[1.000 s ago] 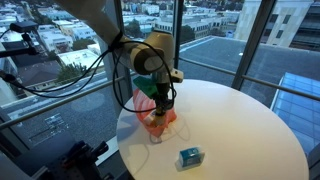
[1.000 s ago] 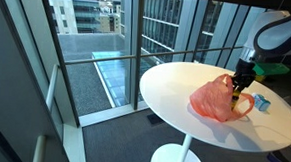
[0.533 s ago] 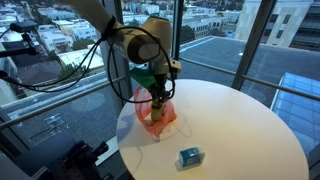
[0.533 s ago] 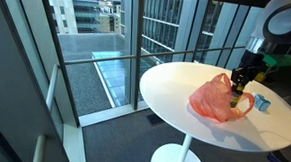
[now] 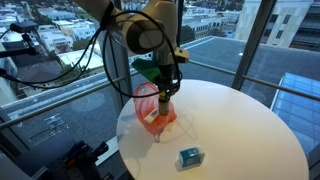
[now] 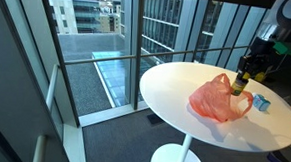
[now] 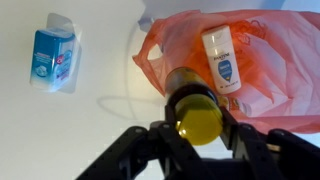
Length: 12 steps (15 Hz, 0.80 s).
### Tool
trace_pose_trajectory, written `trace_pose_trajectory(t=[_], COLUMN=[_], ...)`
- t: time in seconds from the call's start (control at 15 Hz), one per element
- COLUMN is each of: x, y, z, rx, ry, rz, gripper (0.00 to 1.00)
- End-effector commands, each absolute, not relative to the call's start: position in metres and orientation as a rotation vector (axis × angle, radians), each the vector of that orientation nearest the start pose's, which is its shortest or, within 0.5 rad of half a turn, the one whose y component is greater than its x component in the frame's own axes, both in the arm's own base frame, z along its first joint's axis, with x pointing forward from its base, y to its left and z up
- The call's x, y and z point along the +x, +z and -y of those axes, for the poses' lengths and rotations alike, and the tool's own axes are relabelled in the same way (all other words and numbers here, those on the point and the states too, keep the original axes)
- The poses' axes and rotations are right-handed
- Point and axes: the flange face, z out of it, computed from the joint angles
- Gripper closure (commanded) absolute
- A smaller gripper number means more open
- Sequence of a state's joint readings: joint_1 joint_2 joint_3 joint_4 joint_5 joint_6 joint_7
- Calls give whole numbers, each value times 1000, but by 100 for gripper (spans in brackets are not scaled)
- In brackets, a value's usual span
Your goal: Remove the bottle with a yellow lid from the plastic bag and put it on the table
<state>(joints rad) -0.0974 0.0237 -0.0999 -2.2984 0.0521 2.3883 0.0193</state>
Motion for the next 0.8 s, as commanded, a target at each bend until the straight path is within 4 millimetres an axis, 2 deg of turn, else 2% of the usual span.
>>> trace_pose_trajectory(t=[0.0, 0.13, 0.33, 0.53, 0.73], x=[511, 514, 518, 520, 520], y=[379, 388, 391, 382, 361], z=[128, 147, 177, 203, 223], rx=[-3041, -3014, -2998, -2986, -2977], ry=[-181, -223, -269, -278, -237], rz=[-450, -529, -643, -719, -780], gripper=[80, 80, 80, 80, 80])
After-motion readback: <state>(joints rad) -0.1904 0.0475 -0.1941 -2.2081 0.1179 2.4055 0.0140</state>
